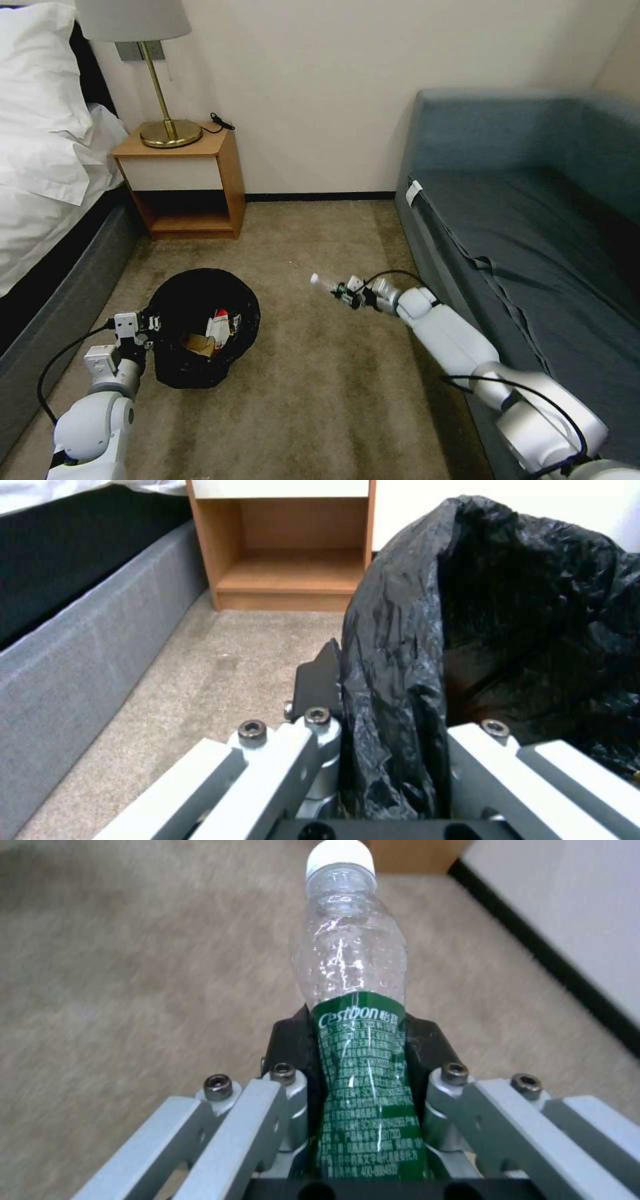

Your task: Pick up the trash bin, then pick up the garbage on the floor and place it into the trash bin.

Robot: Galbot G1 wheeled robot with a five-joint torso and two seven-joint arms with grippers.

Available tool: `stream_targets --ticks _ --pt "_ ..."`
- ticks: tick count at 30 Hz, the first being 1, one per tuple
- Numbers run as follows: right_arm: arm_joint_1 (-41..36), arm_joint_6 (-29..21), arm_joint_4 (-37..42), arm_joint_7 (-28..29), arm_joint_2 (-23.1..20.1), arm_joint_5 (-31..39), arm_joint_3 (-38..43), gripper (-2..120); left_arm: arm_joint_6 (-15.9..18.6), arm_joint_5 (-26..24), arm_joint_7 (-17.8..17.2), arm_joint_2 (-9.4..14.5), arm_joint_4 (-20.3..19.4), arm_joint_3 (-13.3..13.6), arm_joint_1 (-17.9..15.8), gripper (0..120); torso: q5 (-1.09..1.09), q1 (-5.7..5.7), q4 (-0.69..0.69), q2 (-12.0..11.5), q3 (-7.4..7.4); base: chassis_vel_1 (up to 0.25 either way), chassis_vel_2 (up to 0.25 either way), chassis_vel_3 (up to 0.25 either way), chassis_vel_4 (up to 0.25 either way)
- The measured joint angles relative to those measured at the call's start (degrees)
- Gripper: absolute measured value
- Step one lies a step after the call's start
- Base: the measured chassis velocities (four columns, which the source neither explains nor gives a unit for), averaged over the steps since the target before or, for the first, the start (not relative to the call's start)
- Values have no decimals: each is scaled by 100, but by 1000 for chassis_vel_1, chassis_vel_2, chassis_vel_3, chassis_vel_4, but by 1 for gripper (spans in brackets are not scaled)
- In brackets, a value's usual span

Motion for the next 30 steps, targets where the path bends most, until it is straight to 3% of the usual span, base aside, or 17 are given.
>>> stream_targets --ticks 11,16,30 --pt "395 72 909 2 -150 465 -100 20 -7 5 -3 -10 16 22 -26 5 0 0 0 0 0 0 0 0 0" --pt "521 -89 1787 51 -357 954 -550 20 -17 15 -3 -20 52 25 -25 5 -1 0 0 0 0 0 0 0 0" --pt "799 -325 3258 156 -622 1759 -1736 20 -19 15 -1 5 203 31 -132 5 -1 0 -1 1 -1 0 0 0 0"
